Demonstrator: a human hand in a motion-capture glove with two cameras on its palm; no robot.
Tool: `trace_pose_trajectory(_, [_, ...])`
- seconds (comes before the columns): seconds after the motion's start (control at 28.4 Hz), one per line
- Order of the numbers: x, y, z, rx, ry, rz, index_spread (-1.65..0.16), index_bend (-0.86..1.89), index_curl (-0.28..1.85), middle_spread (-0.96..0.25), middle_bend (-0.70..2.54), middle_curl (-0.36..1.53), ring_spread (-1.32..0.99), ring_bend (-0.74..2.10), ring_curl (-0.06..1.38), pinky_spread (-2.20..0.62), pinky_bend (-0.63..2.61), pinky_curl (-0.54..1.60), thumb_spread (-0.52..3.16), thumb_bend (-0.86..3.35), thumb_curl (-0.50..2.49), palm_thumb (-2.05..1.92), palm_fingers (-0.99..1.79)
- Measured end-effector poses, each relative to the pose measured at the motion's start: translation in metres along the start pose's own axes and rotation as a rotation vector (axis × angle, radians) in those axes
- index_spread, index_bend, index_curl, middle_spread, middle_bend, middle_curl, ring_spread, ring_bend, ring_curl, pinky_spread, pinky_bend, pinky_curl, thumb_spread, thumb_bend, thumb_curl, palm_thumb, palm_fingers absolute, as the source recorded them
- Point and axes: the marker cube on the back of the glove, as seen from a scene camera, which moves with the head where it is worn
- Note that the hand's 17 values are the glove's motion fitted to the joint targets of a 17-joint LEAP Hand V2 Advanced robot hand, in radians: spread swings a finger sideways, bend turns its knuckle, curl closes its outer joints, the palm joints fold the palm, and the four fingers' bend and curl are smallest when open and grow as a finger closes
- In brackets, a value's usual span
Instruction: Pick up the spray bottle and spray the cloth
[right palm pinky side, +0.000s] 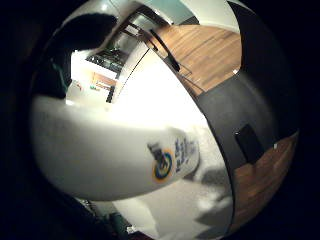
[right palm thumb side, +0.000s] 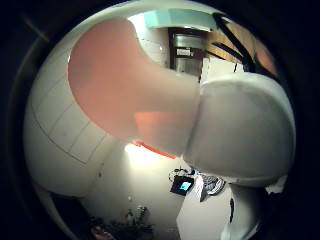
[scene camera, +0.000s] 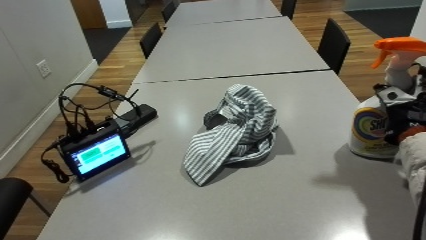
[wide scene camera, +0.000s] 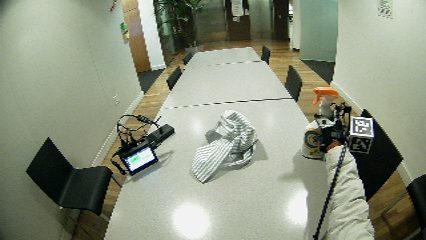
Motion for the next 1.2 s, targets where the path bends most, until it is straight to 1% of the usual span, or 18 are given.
trace_pose_trajectory(0.14, [-0.004, 0.000, 0.001, 0.040, 0.036, -0.047, -0.25, 0.24, 0.37, -0.09, 0.40, 0.37, -0.14, 0.48, 0.34, -0.11, 0.38, 0.29, 0.49, 0.23, 0.42, 1.06, 1.04])
trace_pose_trajectory(0.28, [-0.036, -0.005, 0.015, 0.003, 0.163, -0.151, -0.23, 0.22, 0.40, -0.09, 0.39, 0.39, -0.14, 0.46, 0.36, -0.14, 0.37, 0.32, 0.45, 0.19, 0.45, 1.08, 1.05])
trace_pose_trajectory(0.56, [-0.147, -0.014, 0.057, -0.063, 0.549, -0.449, -0.22, 0.19, 0.44, -0.08, 0.37, 0.43, -0.13, 0.44, 0.40, -0.17, 0.36, 0.37, 0.38, 0.13, 0.50, 1.12, 1.08])
trace_pose_trajectory(0.67, [-0.173, -0.011, 0.074, -0.066, 0.706, -0.527, -0.21, 0.19, 0.45, -0.07, 0.37, 0.44, -0.14, 0.44, 0.41, -0.17, 0.36, 0.38, 0.36, 0.10, 0.52, 1.12, 1.09])
trace_pose_trajectory(0.84, [-0.195, -0.006, 0.093, -0.033, 0.957, -0.621, -0.21, 0.18, 0.47, -0.07, 0.36, 0.46, -0.14, 0.43, 0.43, -0.19, 0.36, 0.40, 0.33, 0.06, 0.54, 1.14, 1.10])
trace_pose_trajectory(1.2, [-0.211, 0.001, 0.114, -0.010, 1.251, -0.712, -0.21, 0.18, 0.50, -0.08, 0.35, 0.49, -0.14, 0.42, 0.46, -0.21, 0.35, 0.43, 0.30, 0.00, 0.60, 1.16, 1.12])
